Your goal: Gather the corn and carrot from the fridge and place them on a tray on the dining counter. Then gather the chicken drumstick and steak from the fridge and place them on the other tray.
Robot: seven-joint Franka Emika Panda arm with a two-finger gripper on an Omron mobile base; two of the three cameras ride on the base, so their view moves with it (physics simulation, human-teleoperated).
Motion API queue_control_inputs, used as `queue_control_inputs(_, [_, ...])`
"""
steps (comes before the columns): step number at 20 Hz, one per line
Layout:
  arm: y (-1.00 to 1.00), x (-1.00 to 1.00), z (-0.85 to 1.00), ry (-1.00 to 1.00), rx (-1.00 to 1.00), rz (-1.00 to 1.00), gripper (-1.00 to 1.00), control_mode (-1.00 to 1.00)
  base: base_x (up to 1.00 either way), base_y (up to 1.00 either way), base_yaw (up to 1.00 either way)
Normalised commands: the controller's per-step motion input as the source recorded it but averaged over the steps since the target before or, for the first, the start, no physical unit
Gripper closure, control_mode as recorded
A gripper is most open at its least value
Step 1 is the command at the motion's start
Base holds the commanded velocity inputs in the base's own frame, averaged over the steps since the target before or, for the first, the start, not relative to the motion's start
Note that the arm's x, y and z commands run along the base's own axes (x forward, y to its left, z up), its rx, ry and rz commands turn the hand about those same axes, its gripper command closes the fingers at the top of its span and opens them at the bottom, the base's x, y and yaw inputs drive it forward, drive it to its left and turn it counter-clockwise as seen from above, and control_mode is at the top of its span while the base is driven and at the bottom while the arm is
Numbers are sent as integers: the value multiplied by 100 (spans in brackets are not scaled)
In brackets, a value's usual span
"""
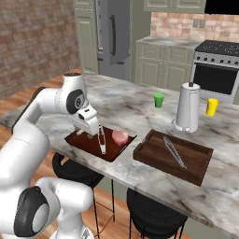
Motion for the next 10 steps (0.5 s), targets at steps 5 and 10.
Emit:
queue_control_inputs(5, [9, -100, 49, -9, -3, -9, -100, -100, 0, 0, 0])
queue_control_inputs(10, [1, -93, 46, -2, -5, -1, -100, -100, 0, 0, 0])
